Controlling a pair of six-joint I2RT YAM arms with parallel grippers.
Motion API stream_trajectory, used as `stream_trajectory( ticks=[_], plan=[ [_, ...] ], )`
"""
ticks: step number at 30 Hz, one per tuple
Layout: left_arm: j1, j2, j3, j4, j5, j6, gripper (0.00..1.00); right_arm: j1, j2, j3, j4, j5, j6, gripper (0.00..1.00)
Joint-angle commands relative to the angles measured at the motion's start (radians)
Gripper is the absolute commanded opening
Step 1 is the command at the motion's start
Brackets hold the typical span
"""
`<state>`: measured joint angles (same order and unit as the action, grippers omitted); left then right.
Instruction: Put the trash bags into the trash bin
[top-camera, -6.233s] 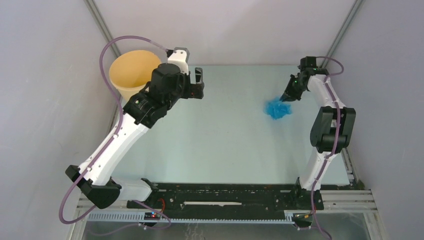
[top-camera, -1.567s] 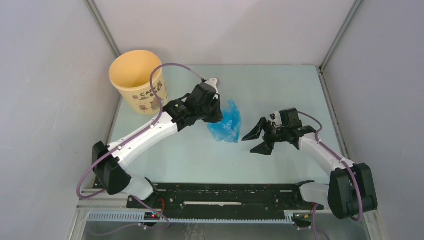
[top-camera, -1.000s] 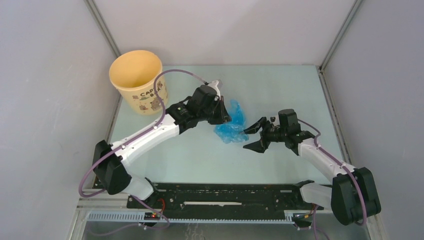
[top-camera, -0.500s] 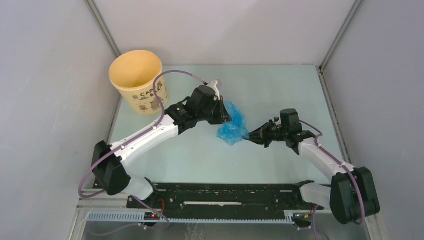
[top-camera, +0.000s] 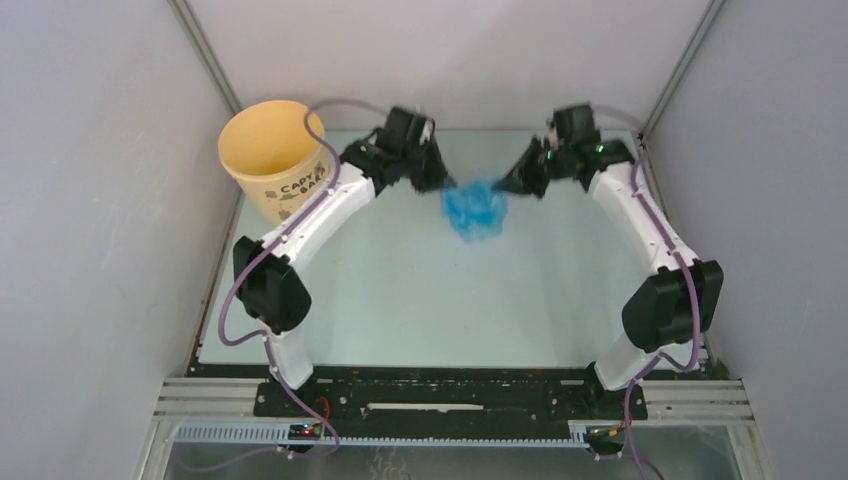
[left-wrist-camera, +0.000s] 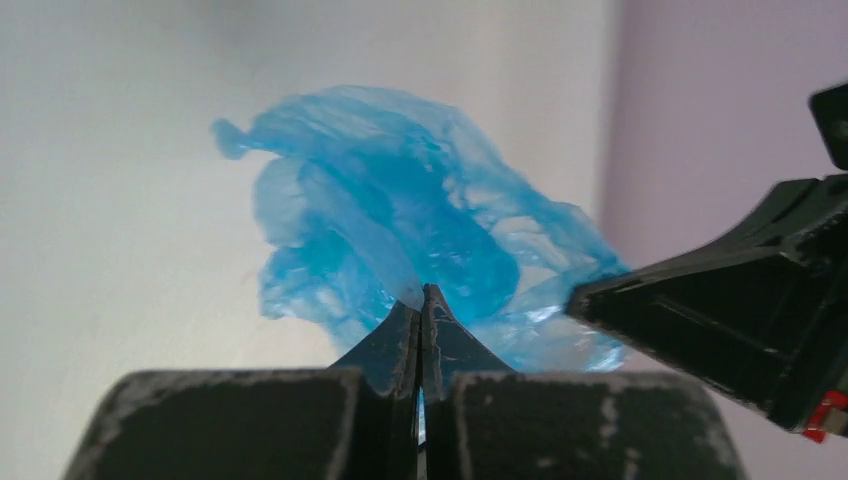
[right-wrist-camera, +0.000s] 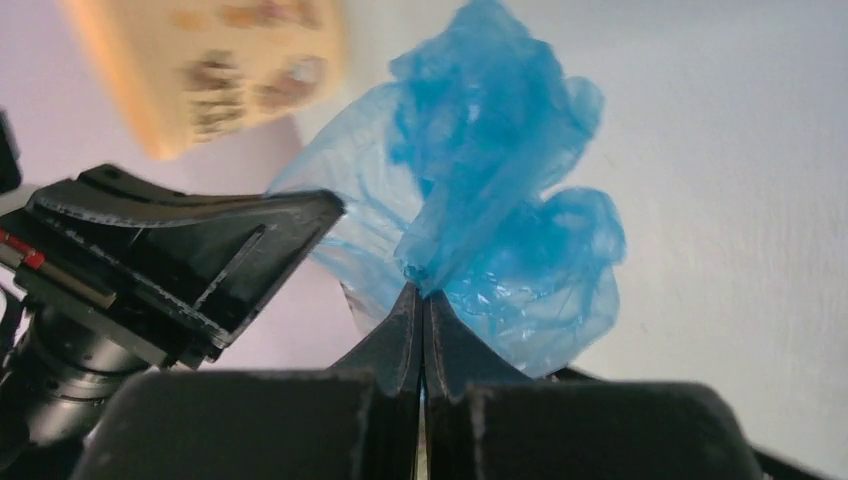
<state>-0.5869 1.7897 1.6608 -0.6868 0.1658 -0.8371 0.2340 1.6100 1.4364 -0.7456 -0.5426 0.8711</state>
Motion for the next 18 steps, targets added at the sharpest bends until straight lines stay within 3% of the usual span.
stream_trajectory(
  ticks=[1, 2, 4, 6, 9, 12, 15, 18],
  plan=[
    [-0.051, -0.077, 0.578, -0.082, -0.104, 0.107, 0.00, 0.089, -0.060, 0.671, -0.332, 0.184, -0.275, 0.00],
    [-0.078, -0.109, 0.616, -0.080, -0.153, 0.150, 0.00, 0.124, -0.080, 0.747, -0.325, 0.216, -0.309, 0.00],
    [-0.127, -0.197, 0.556, -0.037, -0.267, 0.225, 0.00, 0.187, -0.154, 0.721, -0.241, 0.252, -0.366, 0.00],
    [-0.133, -0.305, 0.355, 0.028, -0.309, 0.211, 0.00, 0.208, -0.258, 0.516, -0.107, 0.246, -0.370, 0.00],
    [-0.101, -0.451, -0.082, 0.135, -0.276, 0.124, 0.00, 0.168, -0.375, 0.107, 0.052, 0.167, -0.285, 0.00],
    [-0.069, -0.534, -0.497, 0.190, -0.226, 0.021, 0.00, 0.148, -0.381, -0.284, 0.128, 0.076, -0.221, 0.00],
    [-0.076, -0.606, -0.755, 0.263, -0.112, -0.069, 0.00, 0.228, -0.309, -0.446, 0.052, 0.089, -0.273, 0.00],
    [-0.105, -0.703, -0.872, 0.317, -0.100, -0.103, 0.00, 0.325, -0.317, -0.482, 0.044, 0.126, -0.278, 0.00]
  ],
)
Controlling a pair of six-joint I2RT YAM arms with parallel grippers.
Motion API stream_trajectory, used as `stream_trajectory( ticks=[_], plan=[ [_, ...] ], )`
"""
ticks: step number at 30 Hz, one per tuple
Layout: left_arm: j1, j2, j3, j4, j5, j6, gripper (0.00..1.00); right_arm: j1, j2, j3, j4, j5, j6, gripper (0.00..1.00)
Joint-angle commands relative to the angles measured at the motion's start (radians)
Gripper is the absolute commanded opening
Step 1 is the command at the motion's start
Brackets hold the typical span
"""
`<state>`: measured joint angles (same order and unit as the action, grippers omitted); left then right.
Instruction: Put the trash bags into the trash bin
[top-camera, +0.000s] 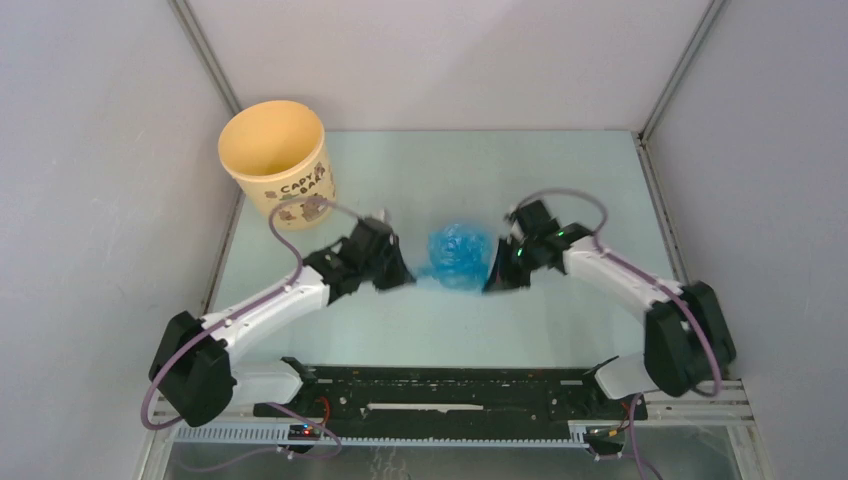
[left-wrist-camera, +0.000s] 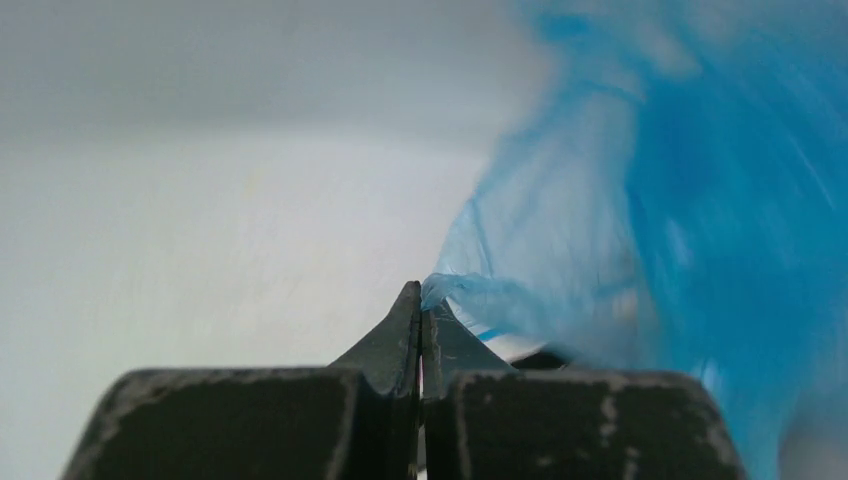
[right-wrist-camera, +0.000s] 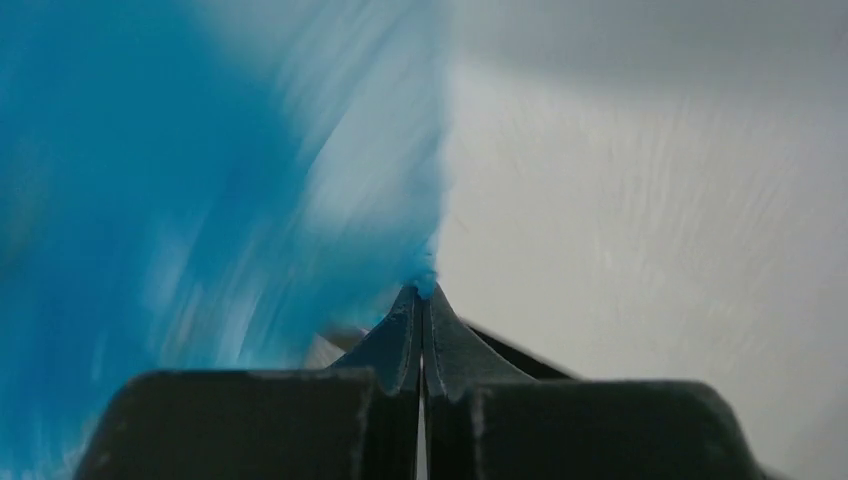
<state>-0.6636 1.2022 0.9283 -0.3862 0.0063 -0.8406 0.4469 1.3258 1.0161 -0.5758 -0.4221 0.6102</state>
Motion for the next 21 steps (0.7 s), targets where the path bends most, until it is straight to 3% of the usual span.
stream_trajectory(
  ticks=[1, 6, 11, 16, 21],
  plan=[
    [-0.027, -0.135, -0.145, 0.008, 0.046, -0.101, 0.00, 0.118, -0.046, -0.062, -0.110, -0.001, -0.011, 0.00],
    [-0.020, -0.141, -0.012, -0.076, 0.004, -0.064, 0.00, 0.041, -0.057, -0.020, -0.073, -0.148, 0.018, 0.00],
    [-0.019, -0.125, 0.133, -0.124, -0.003, -0.022, 0.00, 0.017, -0.120, 0.059, -0.179, -0.117, -0.052, 0.03],
    [-0.022, -0.135, 0.134, -0.055, 0.090, 0.006, 0.00, 0.023, -0.178, 0.056, -0.211, -0.089, -0.073, 0.20],
    [-0.034, -0.156, 0.049, 0.005, 0.192, 0.012, 0.00, 0.007, -0.158, 0.053, -0.223, -0.045, -0.144, 0.58]
  ],
)
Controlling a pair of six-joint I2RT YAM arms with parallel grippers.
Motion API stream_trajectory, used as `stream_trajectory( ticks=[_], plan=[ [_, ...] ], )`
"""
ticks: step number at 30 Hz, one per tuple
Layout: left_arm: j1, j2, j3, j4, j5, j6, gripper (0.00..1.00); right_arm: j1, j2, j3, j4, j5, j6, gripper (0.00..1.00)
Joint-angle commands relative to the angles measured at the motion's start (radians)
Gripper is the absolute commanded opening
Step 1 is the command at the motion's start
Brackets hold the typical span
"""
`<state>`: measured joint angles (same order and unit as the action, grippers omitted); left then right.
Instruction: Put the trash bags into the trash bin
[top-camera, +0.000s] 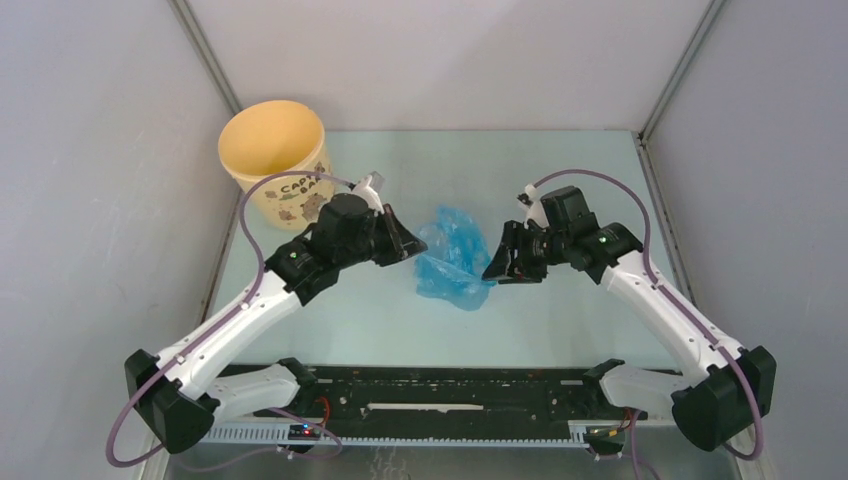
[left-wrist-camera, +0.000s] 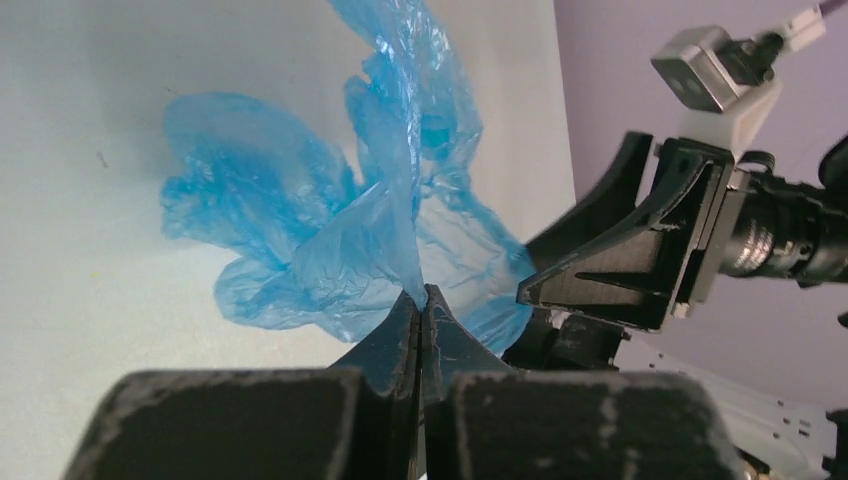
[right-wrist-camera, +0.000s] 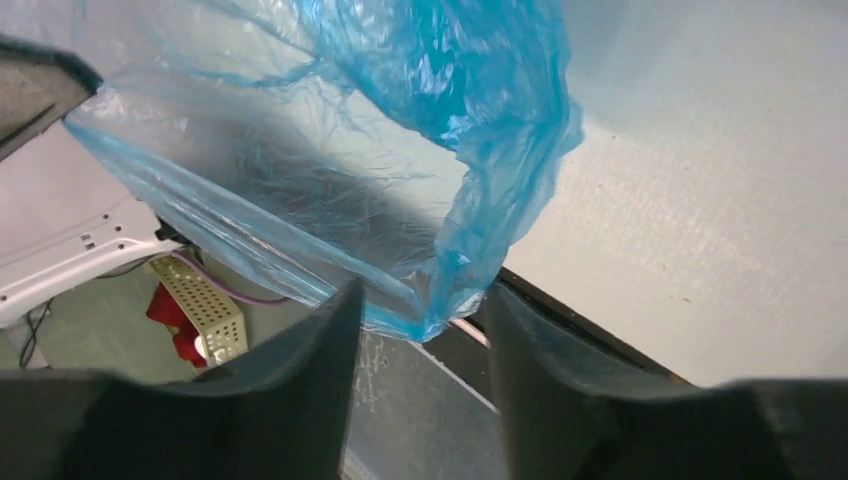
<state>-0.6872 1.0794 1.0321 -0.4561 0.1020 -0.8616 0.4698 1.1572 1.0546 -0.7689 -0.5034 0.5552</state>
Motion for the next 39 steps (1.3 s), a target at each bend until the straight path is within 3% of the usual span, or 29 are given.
stream_trajectory(
  ticks=[1, 6, 8, 13, 18, 25, 27, 30, 32, 34, 36, 39],
  plan=[
    [-0.011, -0.042, -0.071, 0.081, 0.106, 0.035, 0.00, -0.037, 0.017, 0.015, -0.030, 0.041, -0.107, 0.67],
    [-0.012, -0.111, -0.133, 0.118, 0.124, 0.039, 0.00, -0.138, 0.082, -0.001, 0.039, -0.092, -0.142, 0.75],
    [-0.012, -0.118, -0.140, 0.121, 0.130, 0.037, 0.00, -0.125, 0.120, -0.016, 0.084, -0.157, -0.092, 0.75],
    [-0.011, -0.121, -0.140, 0.124, 0.130, 0.035, 0.00, -0.073, 0.149, -0.135, 0.193, -0.144, 0.016, 0.76],
    [-0.012, -0.125, -0.145, 0.130, 0.134, 0.030, 0.00, -0.048, 0.191, -0.313, 0.505, -0.275, 0.230, 0.76],
    [-0.011, -0.119, -0.154, 0.213, 0.169, 0.008, 0.00, 0.078, 0.299, -0.373, 0.855, -0.323, 0.546, 0.74],
    [-0.011, -0.107, -0.142, 0.220, 0.174, 0.007, 0.00, 0.072, 0.329, -0.374, 0.875, -0.324, 0.572, 0.66],
    [-0.011, -0.098, -0.111, 0.221, 0.141, 0.021, 0.00, 0.041, 0.350, -0.374, 0.896, -0.323, 0.597, 0.41],
    [-0.006, -0.085, -0.056, 0.188, 0.082, 0.053, 0.00, -0.012, 0.323, -0.364, 0.900, -0.311, 0.594, 0.18],
    [0.008, -0.058, 0.023, 0.120, -0.016, 0.076, 0.00, -0.095, 0.291, -0.289, 0.795, -0.285, 0.524, 0.02],
    [0.049, -0.016, 0.121, 0.054, -0.094, 0.078, 0.00, -0.186, 0.283, -0.132, 0.593, -0.273, 0.411, 0.00],
    [0.114, 0.076, 0.301, 0.031, -0.080, 0.109, 0.00, -0.280, 0.285, 0.226, 0.248, -0.192, 0.185, 0.00]
  ],
)
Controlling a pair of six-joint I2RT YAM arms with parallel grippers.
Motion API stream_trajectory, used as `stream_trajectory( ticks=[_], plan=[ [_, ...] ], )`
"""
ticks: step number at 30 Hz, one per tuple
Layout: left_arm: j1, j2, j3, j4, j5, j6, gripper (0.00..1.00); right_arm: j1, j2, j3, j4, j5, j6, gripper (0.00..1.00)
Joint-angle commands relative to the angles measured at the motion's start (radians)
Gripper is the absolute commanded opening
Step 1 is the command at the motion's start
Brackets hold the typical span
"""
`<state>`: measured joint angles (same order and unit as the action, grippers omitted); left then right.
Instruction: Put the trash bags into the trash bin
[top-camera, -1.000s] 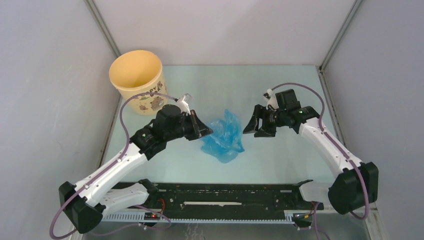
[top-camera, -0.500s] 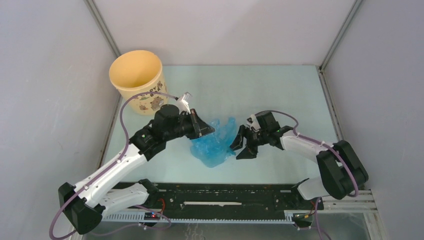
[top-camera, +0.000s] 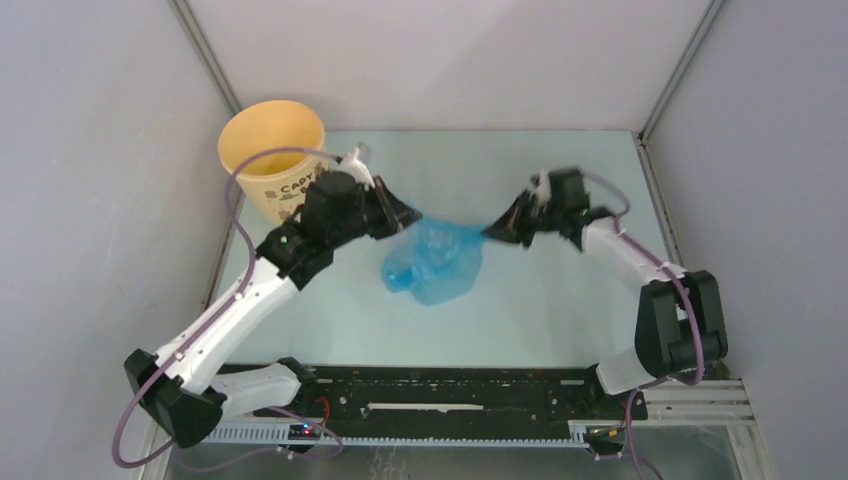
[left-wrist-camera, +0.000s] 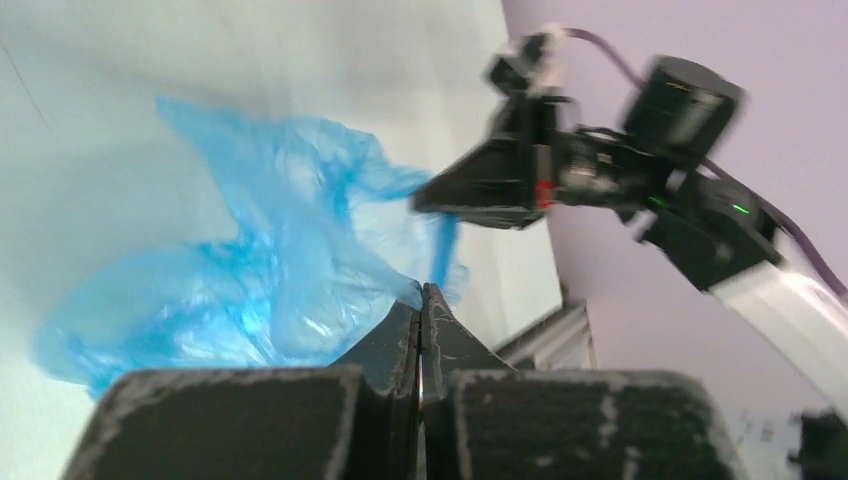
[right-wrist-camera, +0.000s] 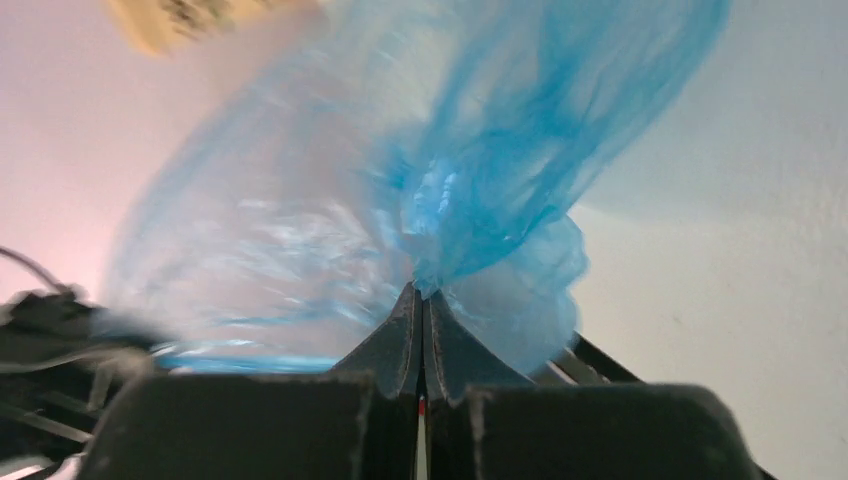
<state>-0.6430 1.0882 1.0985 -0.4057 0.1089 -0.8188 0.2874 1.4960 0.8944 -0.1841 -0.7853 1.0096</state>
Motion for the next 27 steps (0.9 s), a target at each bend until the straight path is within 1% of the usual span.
stream_trajectory(
  ticks=[1, 2, 3, 4, 5, 6, 8, 10, 12, 14, 16, 18, 21, 27],
  plan=[
    [0.076, 0.086, 0.307, -0.025, -0.089, 0.098, 0.00, -0.105, -0.049, 0.510, -0.449, 0.136, -0.343, 0.00],
    [0.076, 0.099, 0.375, -0.030, -0.099, 0.133, 0.00, -0.103, -0.044, 0.638, -0.561, 0.193, -0.413, 0.00],
    [0.076, 0.101, 0.430, -0.031, -0.106, 0.158, 0.00, -0.093, -0.040, 0.738, -0.647, 0.246, -0.475, 0.00],
    [0.076, 0.094, 0.461, -0.030, -0.141, 0.172, 0.00, -0.079, -0.048, 0.818, -0.711, 0.297, -0.517, 0.00],
    [0.076, 0.081, 0.472, -0.027, -0.166, 0.178, 0.00, -0.066, -0.064, 0.856, -0.743, 0.331, -0.547, 0.00],
    [0.075, 0.063, 0.461, -0.024, -0.188, 0.176, 0.00, -0.055, -0.089, 0.859, -0.751, 0.349, -0.560, 0.00],
    [0.076, 0.018, 0.374, -0.003, -0.197, 0.156, 0.00, -0.035, -0.161, 0.755, -0.696, 0.338, -0.553, 0.00],
    [0.077, -0.027, 0.204, -0.003, -0.185, 0.098, 0.00, -0.027, -0.237, 0.532, -0.584, 0.280, -0.515, 0.00],
    [0.077, -0.071, 0.024, 0.017, -0.137, 0.037, 0.00, -0.036, -0.278, 0.307, -0.509, 0.224, -0.471, 0.00],
    [0.076, -0.122, -0.158, 0.037, -0.117, -0.028, 0.00, -0.046, -0.296, 0.135, -0.477, 0.206, -0.457, 0.00],
    [0.076, -0.187, -0.297, 0.052, -0.088, -0.092, 0.00, -0.050, -0.331, 0.022, -0.456, 0.203, -0.456, 0.00],
    [0.075, -0.275, -0.377, 0.077, -0.082, -0.132, 0.00, -0.052, -0.373, -0.028, -0.451, 0.196, -0.466, 0.00],
    [0.075, -0.346, -0.394, 0.077, -0.095, -0.128, 0.00, -0.059, -0.404, -0.020, -0.465, 0.191, -0.491, 0.00],
    [0.075, -0.341, -0.334, 0.042, -0.089, -0.108, 0.00, -0.068, -0.396, 0.024, -0.533, 0.181, -0.529, 0.00]
  ],
)
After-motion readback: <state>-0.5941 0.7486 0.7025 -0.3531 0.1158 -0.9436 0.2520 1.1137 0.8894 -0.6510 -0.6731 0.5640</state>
